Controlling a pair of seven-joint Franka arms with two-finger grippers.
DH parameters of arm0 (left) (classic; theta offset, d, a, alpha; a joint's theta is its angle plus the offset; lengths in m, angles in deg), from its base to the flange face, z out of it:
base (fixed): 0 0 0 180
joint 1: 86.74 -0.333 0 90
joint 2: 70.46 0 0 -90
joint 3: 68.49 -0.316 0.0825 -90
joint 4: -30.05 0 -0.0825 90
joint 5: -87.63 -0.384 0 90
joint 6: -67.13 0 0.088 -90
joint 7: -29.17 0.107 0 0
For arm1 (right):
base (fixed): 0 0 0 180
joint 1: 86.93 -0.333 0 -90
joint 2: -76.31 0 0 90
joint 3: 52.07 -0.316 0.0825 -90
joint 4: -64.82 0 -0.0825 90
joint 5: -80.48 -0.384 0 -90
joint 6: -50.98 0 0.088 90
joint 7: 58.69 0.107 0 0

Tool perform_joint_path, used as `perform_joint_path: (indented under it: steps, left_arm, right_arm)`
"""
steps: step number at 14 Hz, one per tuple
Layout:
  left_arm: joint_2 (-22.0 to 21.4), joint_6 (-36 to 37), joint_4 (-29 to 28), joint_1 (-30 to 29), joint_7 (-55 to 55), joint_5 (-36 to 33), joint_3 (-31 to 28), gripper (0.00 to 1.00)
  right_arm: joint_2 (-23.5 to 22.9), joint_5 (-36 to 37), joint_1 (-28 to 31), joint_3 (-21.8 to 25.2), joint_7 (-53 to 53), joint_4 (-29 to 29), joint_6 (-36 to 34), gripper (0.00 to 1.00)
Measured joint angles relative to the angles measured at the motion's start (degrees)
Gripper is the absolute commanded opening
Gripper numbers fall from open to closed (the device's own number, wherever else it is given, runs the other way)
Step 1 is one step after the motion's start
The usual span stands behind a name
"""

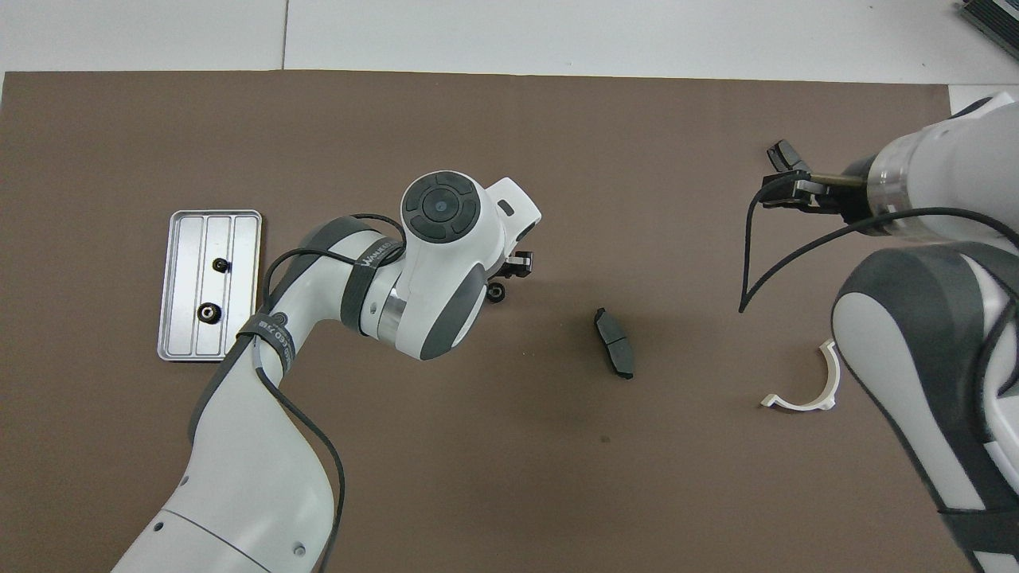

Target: Pick bearing gear from pile to tray

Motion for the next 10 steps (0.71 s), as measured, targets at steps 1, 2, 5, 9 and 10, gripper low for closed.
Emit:
perform_joint_path:
  steps: [1, 2, 5, 9, 10]
  left_arm:
    - [0.04, -0.52, -0.63, 0.26, 0.00, -0.03, -0.02, 0.62]
    - [0.06, -0.79, -0.97, 0.36, 0.00, -0.08, -0.02, 0.62]
    - [0.05, -1.41, -1.55, 0.57, 0.00, -0.26, -0.03, 0.62]
    - [0.06, -3.18, -3.14, 1.50, 0.00, -0.50, -0.03, 0.62]
    - [0.06, -3.32, -3.39, 1.75, 0.00, -0.70, -0.03, 0.62]
  right_arm:
    - [0.52, 0.00, 0.49, 0.53, -1.65, 0.85, -2.30, 1.00]
    - [0.83, 0.00, 0.70, 1.46, -3.38, 2.07, -4.85, 1.00]
    - [1.01, 0.00, 0.77, 4.35, -8.27, 5.58, -11.26, 1.00]
    - [1.85, -0.01, 1.20, 5.43, -10.12, 6.89, -17.85, 1.00]
    - [2.19, -0.16, 1.47, 5.45, -10.26, 6.39, -18.25, 1.00]
